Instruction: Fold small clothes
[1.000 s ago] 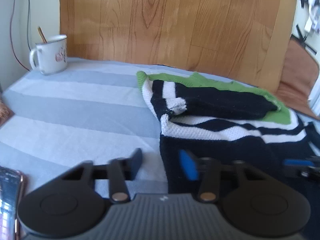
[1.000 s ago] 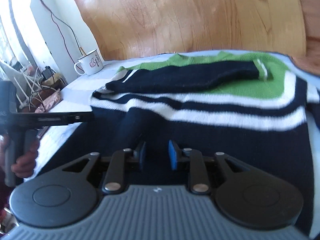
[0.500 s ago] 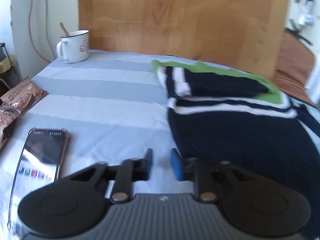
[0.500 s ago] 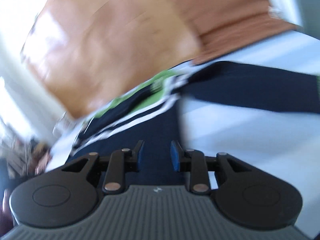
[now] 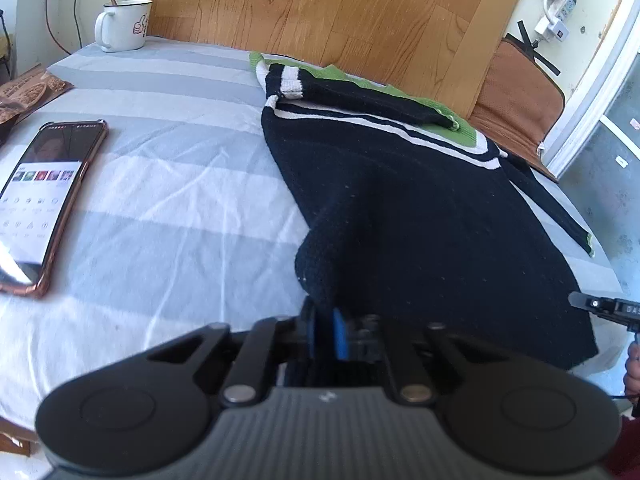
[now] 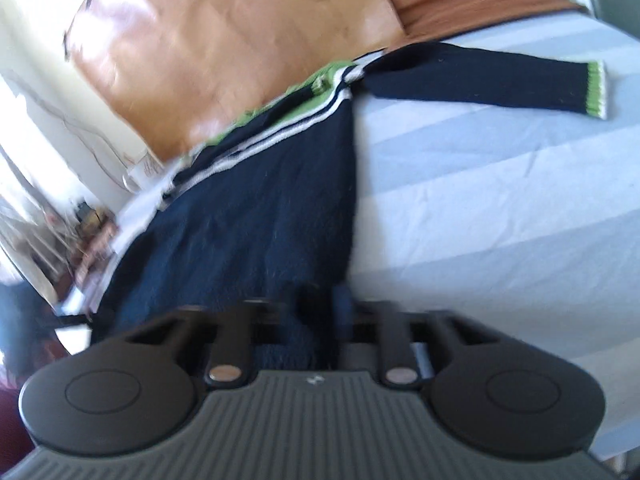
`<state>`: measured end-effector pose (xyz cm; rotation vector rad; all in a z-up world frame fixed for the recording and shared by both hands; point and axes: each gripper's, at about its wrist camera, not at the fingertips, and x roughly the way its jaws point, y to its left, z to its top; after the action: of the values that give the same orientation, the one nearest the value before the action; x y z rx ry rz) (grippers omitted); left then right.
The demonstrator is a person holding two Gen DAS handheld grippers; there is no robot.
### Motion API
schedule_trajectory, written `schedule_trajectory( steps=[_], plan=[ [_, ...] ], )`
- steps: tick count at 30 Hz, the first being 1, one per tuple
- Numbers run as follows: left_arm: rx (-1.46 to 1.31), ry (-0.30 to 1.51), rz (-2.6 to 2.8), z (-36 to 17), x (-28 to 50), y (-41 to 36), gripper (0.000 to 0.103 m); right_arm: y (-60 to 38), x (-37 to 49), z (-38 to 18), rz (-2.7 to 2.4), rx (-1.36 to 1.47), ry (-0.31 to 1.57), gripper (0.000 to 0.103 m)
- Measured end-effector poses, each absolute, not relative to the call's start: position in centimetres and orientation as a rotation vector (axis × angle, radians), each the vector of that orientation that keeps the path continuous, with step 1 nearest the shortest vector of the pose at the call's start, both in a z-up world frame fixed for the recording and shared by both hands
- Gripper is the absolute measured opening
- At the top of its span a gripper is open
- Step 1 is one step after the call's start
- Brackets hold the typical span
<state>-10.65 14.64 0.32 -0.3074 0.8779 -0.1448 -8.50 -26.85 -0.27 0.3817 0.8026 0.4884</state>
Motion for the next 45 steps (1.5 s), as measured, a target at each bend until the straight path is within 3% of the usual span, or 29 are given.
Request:
schedule_trajectory(
  steps=[4, 7, 10, 12, 14, 20, 28, 36, 39, 45],
  plan=[
    [-0.285, 0.813, -0.176, 2.6, -14.2, 14.9, 0.007, -28.5, -9.6, 1.6, 0.494, 0.377, 0.778, 0.009],
    [-0.272, 0.864, -0.112, 1.5, -14.4, 15.6, 0.012, -27.7, -9.4, 1.2, 0.506, 0.266, 0.857, 0.01],
    [-0.321, 0.863, -0.089, 1.1, -14.1, 16.8, 0.017, -27.7, -8.6, 1.4, 0.461, 0.223, 0.872, 0.021],
    [-0.327, 0.785, -0.073, 2.4, -14.5, 17.5, 0.016, -28.9, -8.4, 2.6, 0.426, 0.271, 0.789, 0.037],
    [-0.324, 0.719, -0.063, 3.5, -14.0, 17.8, 0.016, -31.0, -7.8, 3.4, 0.383, 0.35, 0.708, 0.042],
    [-0.35, 0.658, -0.125, 3.7, -9.3, 15.3, 0.017, -33.6, -6.1, 2.0, 0.288, 0.617, 0.691, 0.043],
    [-0.091, 0.652, -0.167, 2.2, -3.2, 9.0, 0.02, -31.7, -6.0, 1.6, 0.247, 0.6, 0.714, 0.043],
    [-0.105, 0.66, -0.055, -0.9, 2.9, 9.1, 0.024, -33.7, -4.4, 0.6, 0.095, 0.801, 0.648, 0.046],
    [-0.137, 0.648, -0.067, -1.0, 3.0, 9.6, 0.03, -34.3, -3.2, -0.4, 0.095, 0.963, 0.619, 0.052],
    [-0.133, 0.646, -0.073, -0.9, 2.7, 9.5, 0.031, -31.5, 1.4, -1.9, 0.01, 1.131, 0.633, 0.052]
  ],
)
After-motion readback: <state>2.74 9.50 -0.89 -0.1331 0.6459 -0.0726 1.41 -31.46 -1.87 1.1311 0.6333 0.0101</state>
